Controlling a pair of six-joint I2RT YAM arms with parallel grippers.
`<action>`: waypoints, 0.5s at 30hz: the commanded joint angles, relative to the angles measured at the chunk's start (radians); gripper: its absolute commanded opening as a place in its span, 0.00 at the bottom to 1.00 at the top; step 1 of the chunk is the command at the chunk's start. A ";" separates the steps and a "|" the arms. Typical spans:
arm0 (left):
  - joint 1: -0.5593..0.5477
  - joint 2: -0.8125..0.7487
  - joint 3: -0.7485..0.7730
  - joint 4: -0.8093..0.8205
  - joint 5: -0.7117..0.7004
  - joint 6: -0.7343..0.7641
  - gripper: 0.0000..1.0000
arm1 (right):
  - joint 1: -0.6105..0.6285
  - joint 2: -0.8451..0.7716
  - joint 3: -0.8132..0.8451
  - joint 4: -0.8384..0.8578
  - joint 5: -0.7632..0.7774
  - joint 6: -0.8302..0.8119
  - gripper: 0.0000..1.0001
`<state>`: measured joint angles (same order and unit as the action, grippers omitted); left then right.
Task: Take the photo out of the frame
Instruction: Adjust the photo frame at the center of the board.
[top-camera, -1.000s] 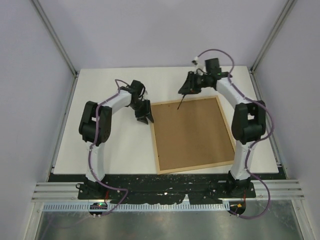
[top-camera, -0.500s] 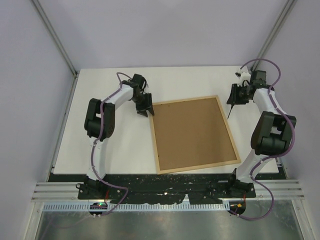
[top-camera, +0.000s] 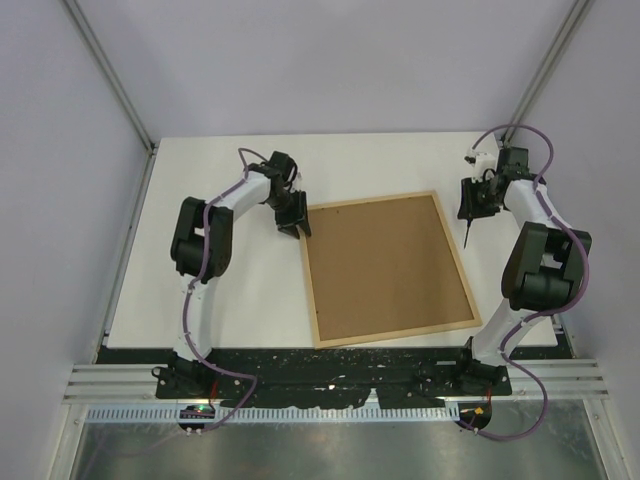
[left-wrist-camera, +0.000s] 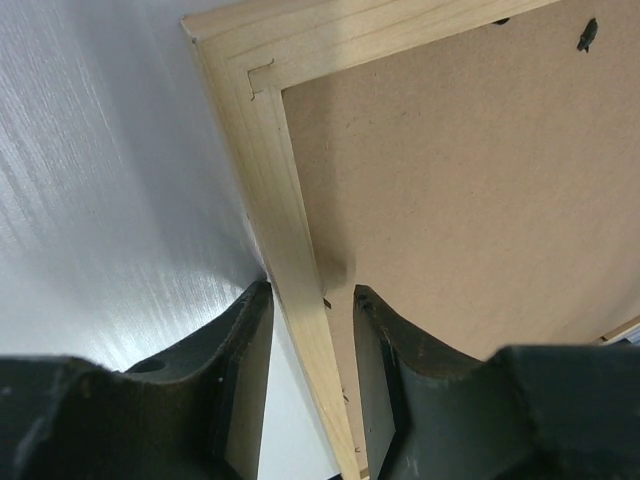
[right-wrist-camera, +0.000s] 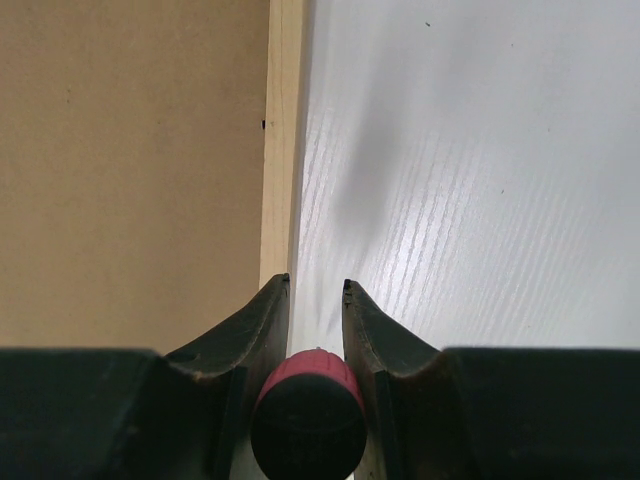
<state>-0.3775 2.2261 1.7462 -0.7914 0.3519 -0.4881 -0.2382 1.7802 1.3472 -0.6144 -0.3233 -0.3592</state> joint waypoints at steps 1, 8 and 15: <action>-0.012 -0.014 -0.010 -0.020 -0.022 0.014 0.39 | -0.004 -0.024 -0.013 0.018 0.018 -0.029 0.08; -0.017 -0.011 0.004 -0.031 -0.048 0.016 0.33 | -0.004 -0.024 -0.019 0.022 0.030 -0.043 0.08; -0.024 -0.002 0.030 -0.051 -0.091 0.023 0.30 | -0.006 -0.048 -0.049 0.024 0.023 -0.053 0.08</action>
<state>-0.3893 2.2261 1.7473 -0.8032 0.3103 -0.4858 -0.2382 1.7802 1.3113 -0.6102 -0.3046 -0.3908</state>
